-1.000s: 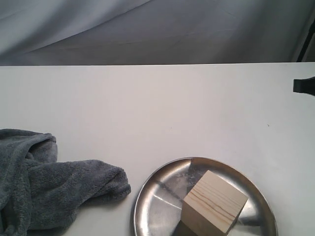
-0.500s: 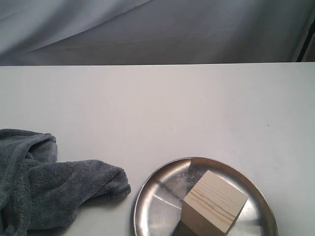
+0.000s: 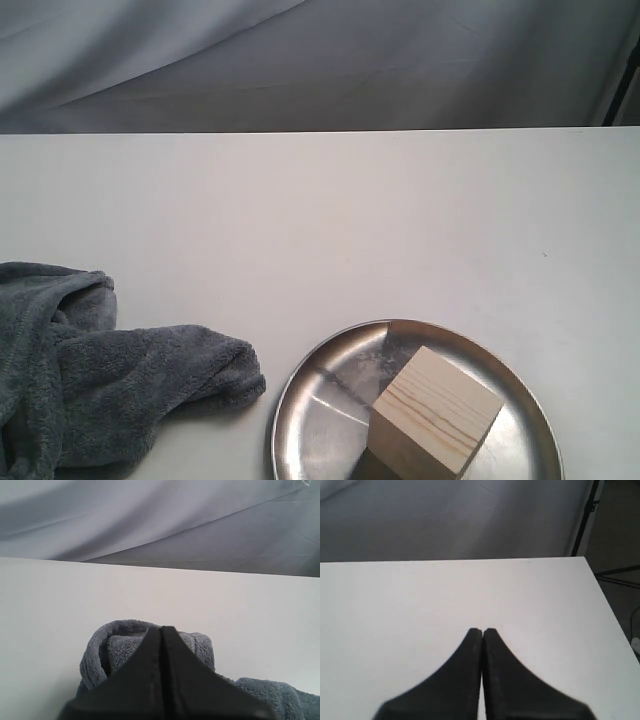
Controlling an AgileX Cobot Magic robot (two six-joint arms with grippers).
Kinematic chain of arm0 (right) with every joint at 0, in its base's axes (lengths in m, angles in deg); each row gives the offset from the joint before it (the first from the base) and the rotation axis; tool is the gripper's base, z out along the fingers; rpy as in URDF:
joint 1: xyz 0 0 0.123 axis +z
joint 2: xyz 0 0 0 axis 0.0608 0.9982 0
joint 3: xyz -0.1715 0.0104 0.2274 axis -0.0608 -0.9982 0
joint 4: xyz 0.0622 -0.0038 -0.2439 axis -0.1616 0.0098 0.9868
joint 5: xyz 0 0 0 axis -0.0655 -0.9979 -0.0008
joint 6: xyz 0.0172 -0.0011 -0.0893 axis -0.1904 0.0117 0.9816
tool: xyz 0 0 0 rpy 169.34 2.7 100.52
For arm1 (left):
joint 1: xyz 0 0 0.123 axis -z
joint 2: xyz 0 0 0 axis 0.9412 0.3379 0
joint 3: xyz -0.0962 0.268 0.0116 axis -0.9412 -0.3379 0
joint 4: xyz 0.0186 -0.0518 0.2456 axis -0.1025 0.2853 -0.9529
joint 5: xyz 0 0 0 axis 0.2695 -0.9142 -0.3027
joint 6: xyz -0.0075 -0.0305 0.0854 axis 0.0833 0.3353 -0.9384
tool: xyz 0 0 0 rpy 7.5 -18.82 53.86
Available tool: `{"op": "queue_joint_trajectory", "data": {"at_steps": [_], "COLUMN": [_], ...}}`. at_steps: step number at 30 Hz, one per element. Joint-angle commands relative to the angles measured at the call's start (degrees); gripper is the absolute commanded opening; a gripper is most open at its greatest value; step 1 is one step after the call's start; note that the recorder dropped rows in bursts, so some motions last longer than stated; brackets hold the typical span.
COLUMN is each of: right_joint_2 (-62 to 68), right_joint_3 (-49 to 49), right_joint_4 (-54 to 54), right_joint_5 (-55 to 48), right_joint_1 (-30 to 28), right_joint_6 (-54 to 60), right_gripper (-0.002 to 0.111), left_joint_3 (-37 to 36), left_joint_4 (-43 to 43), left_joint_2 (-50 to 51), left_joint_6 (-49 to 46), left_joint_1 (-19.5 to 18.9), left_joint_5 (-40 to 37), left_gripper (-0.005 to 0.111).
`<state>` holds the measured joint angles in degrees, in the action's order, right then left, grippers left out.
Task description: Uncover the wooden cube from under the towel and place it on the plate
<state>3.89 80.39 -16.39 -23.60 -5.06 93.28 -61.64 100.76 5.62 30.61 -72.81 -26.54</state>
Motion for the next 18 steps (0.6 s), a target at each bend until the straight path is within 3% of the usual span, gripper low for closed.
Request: {"op": "queue_joint_trajectory", "data": {"at_steps": [1,8,18], "right_joint_2": [-7.3,-17.2,-35.3], "right_joint_3": [0.2,0.2,-4.8], "right_joint_4": [-0.8,1.4,5.4], "right_joint_5": [-4.1,-22.5,-22.0], "right_joint_1": [-0.1,-0.1,-0.1], "right_joint_6": [0.1,1.3,1.5], "right_gripper": [0.0,0.0,0.0], "left_joint_3": [-0.3,-0.3,-0.3], "left_joint_4": [0.3,0.3,0.3], "left_joint_2": [-0.2,-0.2,-0.2], "left_joint_6": [0.6,0.6,0.6], "left_joint_1": [0.5,0.5,0.5], "left_joint_5": [0.4,0.4,0.4], "left_gripper": [0.0,0.0,0.0]}}
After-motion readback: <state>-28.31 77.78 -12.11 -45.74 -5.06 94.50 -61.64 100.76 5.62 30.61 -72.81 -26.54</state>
